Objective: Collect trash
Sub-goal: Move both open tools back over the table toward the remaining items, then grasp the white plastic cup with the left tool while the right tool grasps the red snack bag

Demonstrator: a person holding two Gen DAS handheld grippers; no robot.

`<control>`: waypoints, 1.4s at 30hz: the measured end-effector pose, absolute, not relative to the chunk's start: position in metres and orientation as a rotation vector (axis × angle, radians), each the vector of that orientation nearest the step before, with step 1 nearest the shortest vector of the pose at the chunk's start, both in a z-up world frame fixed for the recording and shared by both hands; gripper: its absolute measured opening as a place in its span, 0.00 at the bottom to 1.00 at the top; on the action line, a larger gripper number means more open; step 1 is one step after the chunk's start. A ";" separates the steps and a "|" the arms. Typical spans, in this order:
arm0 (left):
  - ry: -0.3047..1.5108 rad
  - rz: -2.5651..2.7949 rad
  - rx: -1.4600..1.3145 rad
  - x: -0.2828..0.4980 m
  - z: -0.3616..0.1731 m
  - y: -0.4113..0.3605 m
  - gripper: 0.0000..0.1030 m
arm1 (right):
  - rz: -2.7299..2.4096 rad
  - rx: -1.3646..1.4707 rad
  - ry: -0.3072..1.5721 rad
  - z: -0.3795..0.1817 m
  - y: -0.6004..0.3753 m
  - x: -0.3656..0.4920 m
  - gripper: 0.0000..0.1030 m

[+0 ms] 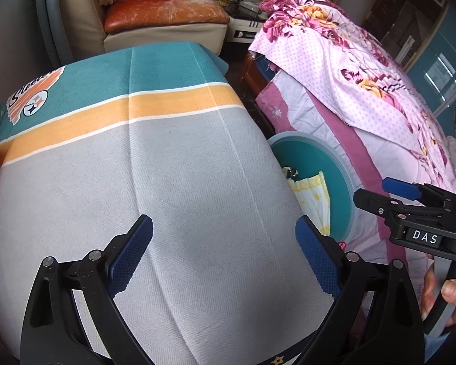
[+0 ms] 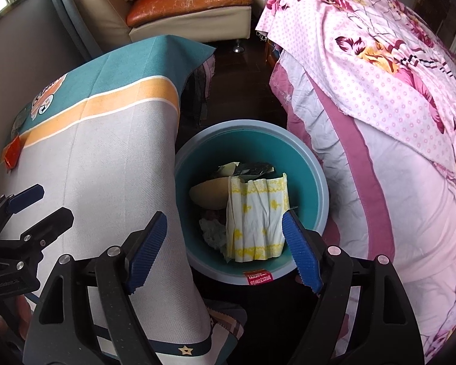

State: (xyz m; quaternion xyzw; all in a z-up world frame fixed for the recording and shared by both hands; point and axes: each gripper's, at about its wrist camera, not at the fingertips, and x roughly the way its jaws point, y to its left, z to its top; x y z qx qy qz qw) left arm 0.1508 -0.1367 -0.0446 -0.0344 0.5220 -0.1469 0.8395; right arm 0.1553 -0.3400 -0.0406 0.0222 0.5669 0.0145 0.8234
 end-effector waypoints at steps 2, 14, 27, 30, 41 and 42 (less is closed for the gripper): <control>1.099 -0.303 -0.080 0.146 -0.043 -0.129 0.92 | 0.038 0.038 1.205 -0.038 -0.332 0.153 0.72; 1.087 -0.241 -0.135 0.114 -0.038 -0.062 0.93 | 0.123 -0.069 1.217 -0.027 -0.255 0.138 0.76; 1.087 -0.104 -0.189 0.053 -0.038 0.052 0.93 | 0.229 -0.174 1.225 -0.019 -0.156 0.116 0.81; 1.090 -0.049 -0.185 0.035 -0.038 0.083 0.93 | 0.277 -0.197 1.232 -0.022 -0.127 0.108 0.81; 1.097 0.172 -0.268 -0.041 -0.037 0.199 0.93 | 0.481 -0.341 1.290 -0.046 -0.006 0.076 0.81; 1.096 0.193 -0.279 -0.045 -0.038 0.208 0.93 | 0.494 -0.354 1.291 -0.046 0.003 0.074 0.81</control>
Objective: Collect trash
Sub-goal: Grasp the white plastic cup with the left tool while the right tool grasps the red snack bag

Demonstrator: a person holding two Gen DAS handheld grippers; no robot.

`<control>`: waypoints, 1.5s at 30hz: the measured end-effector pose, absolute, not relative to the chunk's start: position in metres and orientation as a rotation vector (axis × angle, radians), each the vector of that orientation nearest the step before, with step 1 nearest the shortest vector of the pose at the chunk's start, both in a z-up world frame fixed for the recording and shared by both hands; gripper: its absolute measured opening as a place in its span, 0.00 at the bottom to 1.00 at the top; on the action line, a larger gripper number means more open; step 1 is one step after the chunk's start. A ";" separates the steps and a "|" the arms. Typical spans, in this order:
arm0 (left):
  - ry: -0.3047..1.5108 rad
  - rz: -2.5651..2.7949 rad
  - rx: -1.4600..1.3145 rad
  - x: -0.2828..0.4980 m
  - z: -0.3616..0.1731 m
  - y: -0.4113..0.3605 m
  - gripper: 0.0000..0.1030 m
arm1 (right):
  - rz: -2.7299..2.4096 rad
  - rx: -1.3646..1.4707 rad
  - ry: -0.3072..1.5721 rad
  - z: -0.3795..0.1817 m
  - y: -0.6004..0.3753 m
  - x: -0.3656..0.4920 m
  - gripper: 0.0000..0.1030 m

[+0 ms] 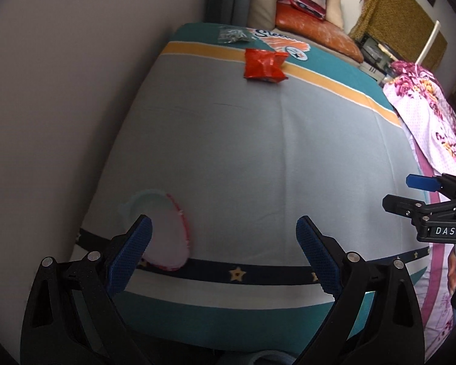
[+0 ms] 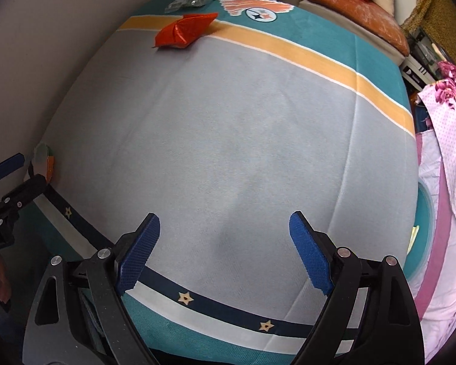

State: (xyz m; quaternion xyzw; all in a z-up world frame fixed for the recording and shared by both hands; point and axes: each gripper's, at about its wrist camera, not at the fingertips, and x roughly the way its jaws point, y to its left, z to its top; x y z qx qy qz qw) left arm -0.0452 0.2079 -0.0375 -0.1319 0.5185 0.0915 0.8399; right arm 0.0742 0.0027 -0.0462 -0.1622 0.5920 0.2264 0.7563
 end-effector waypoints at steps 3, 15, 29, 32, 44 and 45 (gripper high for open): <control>1.114 0.247 -0.338 -0.056 -0.047 0.236 0.93 | 0.530 -0.381 1.295 -0.048 0.023 0.070 0.81; 1.159 0.263 -0.382 -0.059 -0.076 0.260 0.70 | 0.574 -0.419 1.322 -0.059 0.055 0.077 0.81; 1.088 0.237 -0.343 -0.004 -0.067 0.253 0.55 | 0.552 -0.372 1.325 -0.065 0.060 0.130 0.81; 1.077 0.231 -0.340 0.017 -0.066 0.254 0.55 | 0.544 -0.362 1.312 -0.065 0.067 0.152 0.81; 1.052 0.235 -0.365 0.070 -0.065 0.268 0.55 | 0.556 -0.202 1.302 -0.061 0.114 0.250 0.81; 1.053 0.237 -0.370 0.073 -0.066 0.270 0.55 | 0.562 -0.191 1.302 -0.061 0.120 0.254 0.81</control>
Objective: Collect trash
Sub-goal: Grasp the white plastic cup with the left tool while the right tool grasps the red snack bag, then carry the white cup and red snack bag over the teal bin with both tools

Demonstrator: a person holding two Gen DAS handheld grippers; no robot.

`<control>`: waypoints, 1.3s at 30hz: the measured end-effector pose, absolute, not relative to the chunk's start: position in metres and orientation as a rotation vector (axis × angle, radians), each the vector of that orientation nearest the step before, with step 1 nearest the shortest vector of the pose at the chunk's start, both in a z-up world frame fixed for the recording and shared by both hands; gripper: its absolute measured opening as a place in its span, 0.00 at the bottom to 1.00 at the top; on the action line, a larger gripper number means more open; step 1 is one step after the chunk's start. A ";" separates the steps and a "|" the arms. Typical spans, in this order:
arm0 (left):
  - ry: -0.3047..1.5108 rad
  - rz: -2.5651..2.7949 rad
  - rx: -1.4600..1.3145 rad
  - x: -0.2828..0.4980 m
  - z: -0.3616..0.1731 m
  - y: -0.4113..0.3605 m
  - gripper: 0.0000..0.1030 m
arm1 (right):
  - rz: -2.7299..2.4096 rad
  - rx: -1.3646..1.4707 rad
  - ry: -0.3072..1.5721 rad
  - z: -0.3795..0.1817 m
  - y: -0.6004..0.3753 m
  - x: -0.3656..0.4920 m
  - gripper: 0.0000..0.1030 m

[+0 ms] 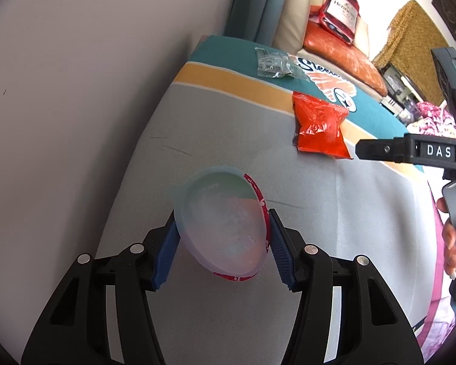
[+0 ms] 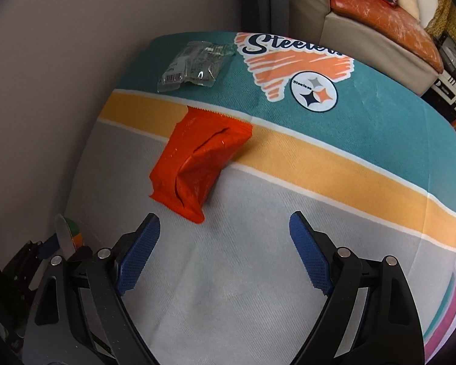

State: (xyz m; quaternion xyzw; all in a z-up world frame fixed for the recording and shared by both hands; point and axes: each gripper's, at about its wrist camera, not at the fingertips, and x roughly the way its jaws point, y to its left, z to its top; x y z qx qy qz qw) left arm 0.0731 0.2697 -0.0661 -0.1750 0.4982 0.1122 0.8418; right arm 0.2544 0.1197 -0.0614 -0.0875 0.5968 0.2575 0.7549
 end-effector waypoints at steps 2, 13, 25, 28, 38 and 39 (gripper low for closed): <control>1.051 0.240 -0.380 0.080 -0.067 0.272 0.55 | 0.567 -0.180 1.304 -0.064 0.129 0.263 0.81; 1.067 0.243 -0.391 0.106 -0.076 0.272 0.55 | 0.622 -0.085 1.370 -0.093 0.149 0.288 0.51; 1.077 0.219 -0.363 0.101 -0.073 0.242 0.55 | 0.646 -0.127 1.319 -0.080 0.109 0.256 0.23; 1.075 0.203 -0.349 0.100 -0.070 0.229 0.55 | 0.634 -0.118 1.312 -0.077 0.087 0.248 0.23; 1.078 0.117 -0.322 0.097 -0.066 0.170 0.55 | 0.586 -0.099 1.321 -0.072 0.014 0.216 0.23; 1.080 0.108 -0.318 0.097 -0.066 0.164 0.55 | 0.585 -0.101 1.320 -0.072 0.008 0.212 0.23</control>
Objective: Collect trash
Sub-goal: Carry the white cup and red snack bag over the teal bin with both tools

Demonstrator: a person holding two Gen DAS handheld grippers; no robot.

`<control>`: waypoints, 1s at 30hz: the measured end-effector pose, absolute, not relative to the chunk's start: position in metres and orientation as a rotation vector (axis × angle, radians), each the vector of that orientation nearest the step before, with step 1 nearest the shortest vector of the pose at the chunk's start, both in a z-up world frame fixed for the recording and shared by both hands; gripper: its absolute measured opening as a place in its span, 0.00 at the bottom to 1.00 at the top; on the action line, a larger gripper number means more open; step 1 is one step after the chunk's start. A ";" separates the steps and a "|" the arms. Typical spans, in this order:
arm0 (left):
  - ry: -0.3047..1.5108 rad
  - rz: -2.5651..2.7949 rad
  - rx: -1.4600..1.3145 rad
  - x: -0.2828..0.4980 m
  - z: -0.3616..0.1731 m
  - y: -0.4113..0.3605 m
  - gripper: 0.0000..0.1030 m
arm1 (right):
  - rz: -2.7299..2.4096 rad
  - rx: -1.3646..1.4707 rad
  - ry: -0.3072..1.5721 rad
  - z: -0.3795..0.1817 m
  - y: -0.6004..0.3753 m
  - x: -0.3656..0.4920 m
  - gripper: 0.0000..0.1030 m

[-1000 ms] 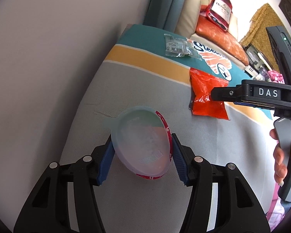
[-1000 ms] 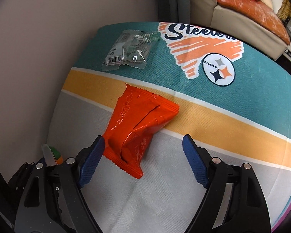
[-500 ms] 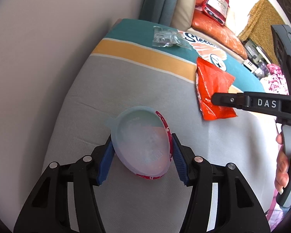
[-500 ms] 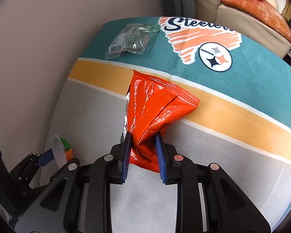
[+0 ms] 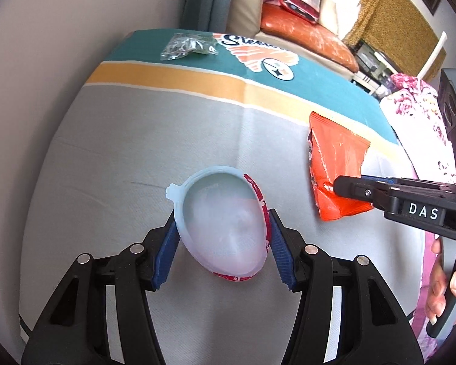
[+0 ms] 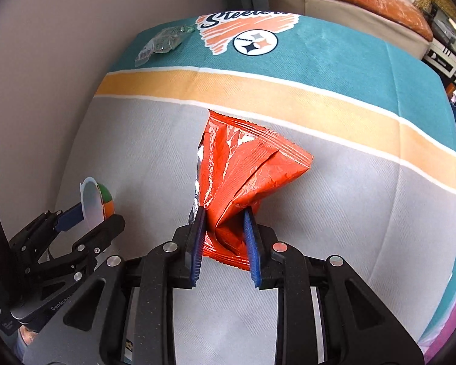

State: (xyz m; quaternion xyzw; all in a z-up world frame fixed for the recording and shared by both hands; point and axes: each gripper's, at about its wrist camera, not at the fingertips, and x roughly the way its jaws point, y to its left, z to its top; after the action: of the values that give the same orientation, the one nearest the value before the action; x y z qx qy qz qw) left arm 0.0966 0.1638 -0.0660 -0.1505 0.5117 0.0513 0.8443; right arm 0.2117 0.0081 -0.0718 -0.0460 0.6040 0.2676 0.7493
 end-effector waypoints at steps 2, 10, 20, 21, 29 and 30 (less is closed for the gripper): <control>1.085 0.092 -0.309 0.095 -0.066 0.150 0.55 | 0.583 -0.095 1.316 -0.071 -0.003 0.204 0.23; 1.118 0.037 -0.258 0.082 -0.068 0.100 0.55 | 0.558 -0.045 1.311 -0.069 -0.059 0.167 0.23; 1.151 -0.025 -0.184 0.070 -0.063 0.041 0.55 | 0.523 0.053 1.285 -0.071 -0.129 0.131 0.23; 1.153 -0.031 -0.176 0.069 -0.062 0.035 0.56 | 0.517 0.059 1.278 -0.071 -0.134 0.128 0.23; 1.166 -0.069 -0.108 0.065 -0.055 -0.012 0.56 | 0.500 0.154 1.242 -0.069 -0.187 0.114 0.23; 1.166 -0.075 -0.103 0.065 -0.055 -0.017 0.56 | 0.496 0.165 1.238 -0.069 -0.194 0.112 0.23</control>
State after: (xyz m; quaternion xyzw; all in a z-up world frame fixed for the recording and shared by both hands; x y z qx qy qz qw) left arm 0.0650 -0.0172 -0.0548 -0.0487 0.5503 -0.0353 0.8328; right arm 0.1122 -0.1935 -0.0689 0.0765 0.5734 0.2300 0.7826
